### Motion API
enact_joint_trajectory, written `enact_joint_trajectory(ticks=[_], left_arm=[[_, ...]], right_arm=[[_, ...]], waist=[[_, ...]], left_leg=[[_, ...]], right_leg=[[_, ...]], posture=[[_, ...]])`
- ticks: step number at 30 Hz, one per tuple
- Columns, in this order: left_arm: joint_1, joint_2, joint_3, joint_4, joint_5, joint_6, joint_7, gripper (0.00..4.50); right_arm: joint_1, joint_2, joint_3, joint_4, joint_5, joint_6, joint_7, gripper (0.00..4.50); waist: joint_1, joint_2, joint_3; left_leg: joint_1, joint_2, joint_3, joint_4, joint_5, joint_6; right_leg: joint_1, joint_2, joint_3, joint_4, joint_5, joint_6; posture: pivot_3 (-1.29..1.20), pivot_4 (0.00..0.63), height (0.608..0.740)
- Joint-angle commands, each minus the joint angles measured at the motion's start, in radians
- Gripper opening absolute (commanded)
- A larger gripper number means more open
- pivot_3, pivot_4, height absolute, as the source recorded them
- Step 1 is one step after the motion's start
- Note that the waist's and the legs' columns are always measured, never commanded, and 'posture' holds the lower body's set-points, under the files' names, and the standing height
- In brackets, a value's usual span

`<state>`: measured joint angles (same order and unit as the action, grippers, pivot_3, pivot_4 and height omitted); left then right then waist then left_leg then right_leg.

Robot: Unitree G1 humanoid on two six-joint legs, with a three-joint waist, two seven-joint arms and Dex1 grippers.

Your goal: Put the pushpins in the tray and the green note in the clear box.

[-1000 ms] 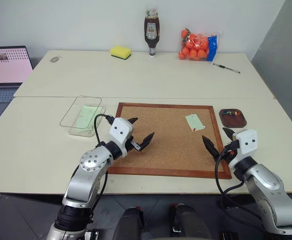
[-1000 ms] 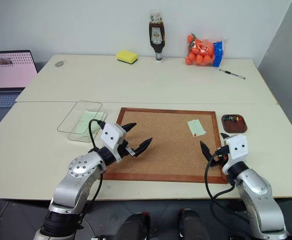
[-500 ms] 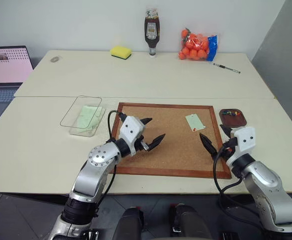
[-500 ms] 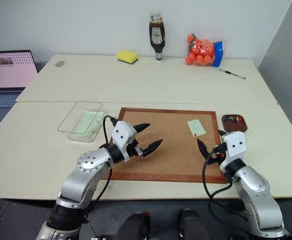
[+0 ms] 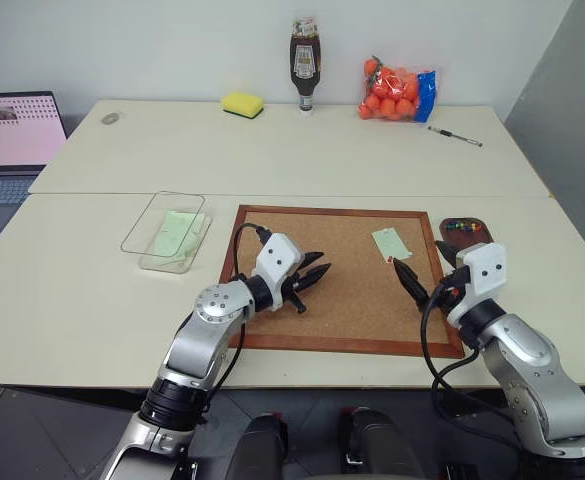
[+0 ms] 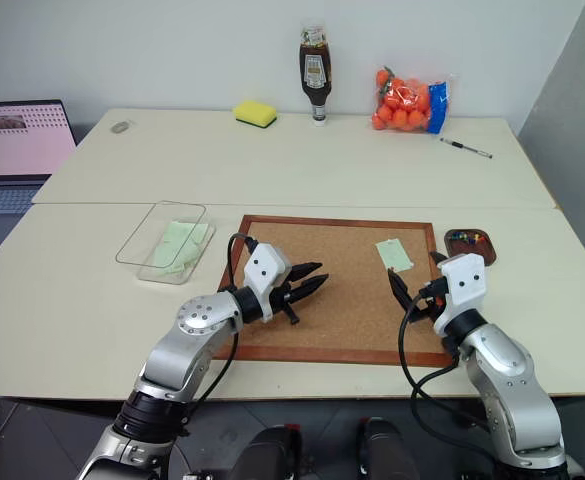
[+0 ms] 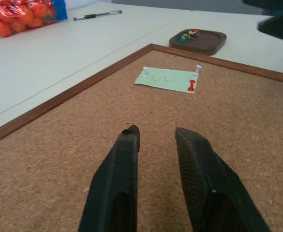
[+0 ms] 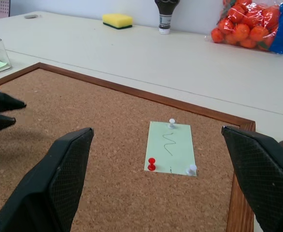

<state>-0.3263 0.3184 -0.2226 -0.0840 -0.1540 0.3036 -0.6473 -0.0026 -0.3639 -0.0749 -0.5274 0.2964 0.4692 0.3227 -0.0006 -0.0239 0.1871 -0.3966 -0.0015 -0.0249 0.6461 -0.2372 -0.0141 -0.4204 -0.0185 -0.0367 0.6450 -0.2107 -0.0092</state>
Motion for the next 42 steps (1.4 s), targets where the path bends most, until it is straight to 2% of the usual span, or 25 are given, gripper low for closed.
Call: enact_joint_trajectory(ticks=[1, 3, 12, 24, 30, 31, 33, 37, 42], left_arm=[[-0.034, -0.021, -0.014, 0.017, 0.004, 0.001, -0.005, 0.26], [-0.049, -0.031, -0.021, 0.033, 0.008, -0.007, -0.007, 0.01], [-0.067, -0.055, -0.07, 0.172, 0.055, -0.049, -0.022, 0.01], [-0.077, -0.067, -0.06, 0.217, 0.06, -0.017, -0.016, 0.01], [-0.066, -0.074, -0.062, 0.19, 0.051, -0.009, -0.028, 0.01], [-0.066, -0.074, -0.062, 0.189, 0.052, -0.009, -0.028, 0.0], [-0.065, -0.075, -0.062, 0.186, 0.052, -0.008, -0.029, 0.0], [-0.061, -0.075, -0.062, 0.177, 0.052, -0.004, -0.03, 0.0], [-0.054, -0.073, -0.064, 0.167, 0.053, 0.001, -0.032, 0.0]], right_arm=[[-0.054, -0.02, 0.008, -0.014, 0.011, 0.031, 0.018, 4.5], [-0.078, -0.026, 0.013, 0.003, 0.014, 0.044, 0.029, 4.5], [-0.196, -0.025, 0.019, 0.114, 0.038, 0.128, 0.058, 4.5], [-0.521, -0.015, 0.065, 0.557, -0.039, 0.118, 0.091, 4.5], [-0.609, 0.005, 0.09, 0.737, -0.07, 0.043, 0.13, 4.5], [-0.62, 0.007, 0.094, 0.763, -0.075, 0.031, 0.133, 4.21], [-0.637, 0.012, 0.098, 0.806, -0.085, 0.015, 0.138, 4.06], [-0.662, 0.021, 0.096, 0.87, -0.103, -0.012, 0.143, 3.15], [-0.682, 0.028, 0.085, 0.926, -0.114, -0.022, 0.136, 2.23]], waist=[[0.0, 0.0, 0.0], [0.0, 0.0, 0.0], [-0.001, 0.0, 0.0], [-0.002, 0.001, -0.001], [-0.002, 0.001, -0.001], [-0.002, 0.001, -0.001], [-0.002, 0.001, -0.001], [-0.002, 0.001, -0.001], [-0.002, 0.001, -0.001]], left_leg=[[0.0, 0.0, 0.0, 0.0, 0.0, 0.0], [0.0, 0.0, 0.0, 0.0, 0.0, 0.0], [0.0, -0.002, 0.001, 0.0, 0.0, 0.0], [0.001, -0.002, 0.001, 0.001, 0.001, 0.002], [0.001, -0.002, 0.002, 0.0, 0.001, 0.002], [0.001, -0.003, 0.002, 0.0, 0.001, 0.002], [0.001, -0.003, 0.002, 0.0, 0.001, 0.002], [0.001, -0.003, 0.002, 0.0, 0.001, 0.002], [0.001, -0.002, 0.002, 0.0, 0.001, 0.002]], right_leg=[[0.0, 0.0, 0.0, 0.0, 0.0, 0.0], [0.0, 0.0, 0.0, 0.0, 0.0, 0.0], [0.0, 0.001, 0.001, 0.0, 0.0, 0.0], [0.001, 0.001, 0.001, 0.001, 0.001, 0.002], [0.001, 0.001, 0.002, 0.001, 0.001, 0.002], [0.001, 0.0, 0.001, 0.001, 0.001, 0.002], [0.001, 0.0, 0.001, 0.001, 0.001, 0.002], [0.001, 0.0, 0.002, 0.001, 0.001, 0.002], [0.0, 0.0, 0.002, 0.001, 0.001, 0.002]], posture=[[0.0, 0.15, 0.74], [0.0, 0.15, 0.74], [0.0, 0.15, 0.74], [0.0, 0.15, 0.74], [0.0, 0.15, 0.74], [0.0, 0.15, 0.74], [0.0, 0.15, 0.74], [0.0, 0.15, 0.74], [0.0, 0.15, 0.74]])
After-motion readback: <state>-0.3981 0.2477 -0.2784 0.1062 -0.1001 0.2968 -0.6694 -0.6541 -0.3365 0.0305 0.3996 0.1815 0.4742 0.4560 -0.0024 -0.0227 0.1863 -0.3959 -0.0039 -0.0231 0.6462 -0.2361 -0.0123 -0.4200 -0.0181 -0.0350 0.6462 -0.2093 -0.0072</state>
